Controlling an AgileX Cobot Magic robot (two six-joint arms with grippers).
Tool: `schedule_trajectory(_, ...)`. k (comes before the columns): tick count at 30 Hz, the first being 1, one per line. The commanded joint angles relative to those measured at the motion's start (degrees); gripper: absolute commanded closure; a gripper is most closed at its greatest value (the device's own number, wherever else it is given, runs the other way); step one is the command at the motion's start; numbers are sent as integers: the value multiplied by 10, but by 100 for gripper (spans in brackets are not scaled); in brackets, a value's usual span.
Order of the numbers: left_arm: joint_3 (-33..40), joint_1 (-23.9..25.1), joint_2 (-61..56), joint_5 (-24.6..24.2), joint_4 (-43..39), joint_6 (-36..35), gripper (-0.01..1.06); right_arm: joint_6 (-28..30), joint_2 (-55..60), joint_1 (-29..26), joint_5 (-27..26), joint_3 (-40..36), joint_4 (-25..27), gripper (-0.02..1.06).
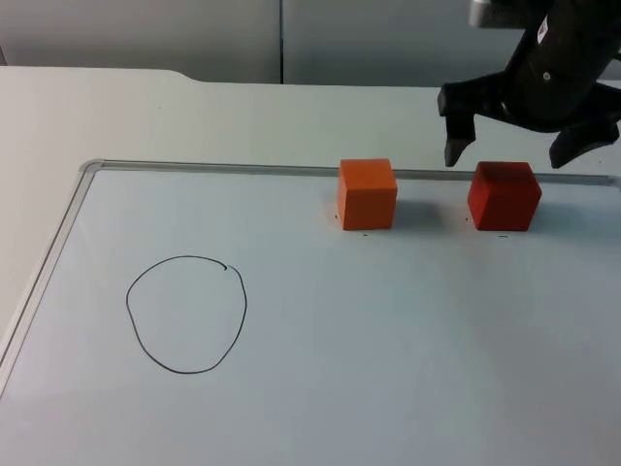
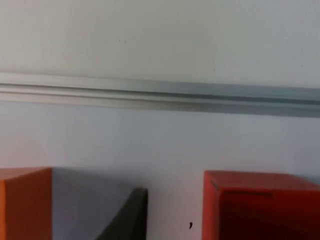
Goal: Pick up one cube with the left hand and another cube with the right hand. First place the cube in the right hand at the target position, then stack the cube in the left hand on top.
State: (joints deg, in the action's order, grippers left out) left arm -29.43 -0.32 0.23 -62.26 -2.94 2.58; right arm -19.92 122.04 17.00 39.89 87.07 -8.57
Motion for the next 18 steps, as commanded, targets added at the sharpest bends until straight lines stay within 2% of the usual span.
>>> schedule_trajectory(1, 1, 1, -2, 6, 4, -3, 0, -7, 13, 0, -5, 4, -1, 3)
schedule_trajectory(9, 1, 1, -2, 6, 4, -3, 0, -11, 28, 0, -12, 4, 13, 21)
schedule_trajectory(15, 1, 1, -2, 6, 4, -3, 0, -11, 44, 0, -2, 4, 13, 22)
schedule_trajectory(18, 1, 1, -2, 6, 4, -3, 0, -11, 63, 0, 8, 4, 15, 29)
